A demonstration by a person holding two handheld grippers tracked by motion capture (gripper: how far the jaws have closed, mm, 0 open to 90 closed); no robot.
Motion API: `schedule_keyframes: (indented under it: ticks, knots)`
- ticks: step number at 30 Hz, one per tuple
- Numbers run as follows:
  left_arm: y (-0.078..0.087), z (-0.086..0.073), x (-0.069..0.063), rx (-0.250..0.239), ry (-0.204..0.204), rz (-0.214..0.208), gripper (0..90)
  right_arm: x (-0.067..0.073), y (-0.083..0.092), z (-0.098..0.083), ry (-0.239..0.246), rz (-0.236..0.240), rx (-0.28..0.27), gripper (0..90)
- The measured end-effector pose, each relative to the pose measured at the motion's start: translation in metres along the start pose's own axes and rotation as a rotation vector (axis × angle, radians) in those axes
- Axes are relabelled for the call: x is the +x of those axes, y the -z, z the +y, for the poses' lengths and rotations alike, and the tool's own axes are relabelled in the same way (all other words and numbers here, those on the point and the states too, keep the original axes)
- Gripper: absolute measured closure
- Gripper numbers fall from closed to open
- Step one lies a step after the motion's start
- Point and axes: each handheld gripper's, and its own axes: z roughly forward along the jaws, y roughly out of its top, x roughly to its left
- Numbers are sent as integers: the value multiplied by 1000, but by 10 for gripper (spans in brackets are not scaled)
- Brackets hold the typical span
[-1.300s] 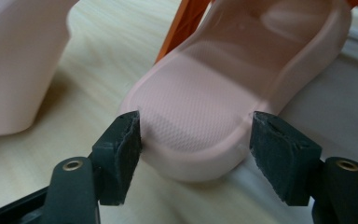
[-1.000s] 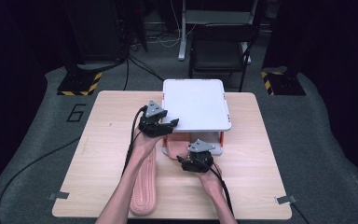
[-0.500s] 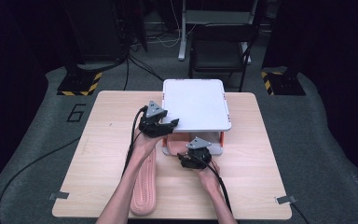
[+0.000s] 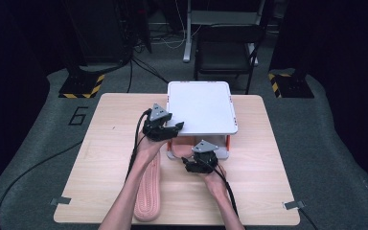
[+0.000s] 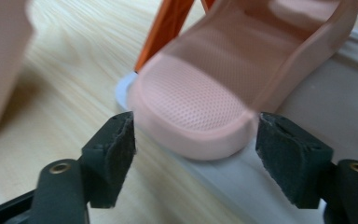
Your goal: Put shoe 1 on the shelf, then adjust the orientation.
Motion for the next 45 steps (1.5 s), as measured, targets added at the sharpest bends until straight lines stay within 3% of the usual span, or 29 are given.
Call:
schedule_keyframes:
  ticks: [3,5,8,11,12,13,14,15,16,20,23,24,25,27,29,31,34,45]
  knots:
    - [0,-2,0,-13,-4,-5,397,2,12,-1,9,1,-28,216]
    - [2,-4,1,-28,5,-24,377,0,35,-4,21,5,-66,187]
    - [6,-7,2,-54,23,-34,329,-2,50,-6,-7,10,-103,173]
    - [28,-15,8,-123,40,-35,299,-8,82,-9,-32,10,-170,161]
    - [28,-15,8,-123,40,-35,291,-8,82,-9,-32,10,-170,161]
    - [43,-21,13,-150,55,-29,284,-15,96,-13,-56,-5,-208,154]
    - [43,-21,13,-150,55,-29,281,-15,96,-13,-56,-5,-208,154]
    - [55,-26,15,-160,48,-14,281,-18,101,-15,-71,-13,-225,152]
    - [63,-30,18,-169,38,-4,280,-23,111,-20,-87,-38,-261,152]
    - [95,-49,29,-171,24,60,282,-34,131,-33,-126,-124,-302,152]
    - [120,-66,34,-184,44,104,277,-51,148,-47,-155,-195,-340,153]
    - [127,-72,35,-179,45,113,277,-51,148,-47,-155,-195,-340,153]
    - [134,-77,35,-173,45,126,277,-60,153,-55,-166,-230,-349,153]
    - [148,-93,36,-154,43,163,277,-67,157,-62,-186,-254,-358,153]
    - [152,-100,37,-139,52,172,277,-70,158,-65,-191,-262,-359,154]
    - [159,-113,36,-134,73,185,278,-77,161,-74,-208,-302,-377,155]
    - [160,-120,36,-128,90,192,279,-79,162,-77,-222,-313,-391,156]
    - [155,-148,23,-105,159,145,278,-73,156,-84,-209,-303,-383,165]
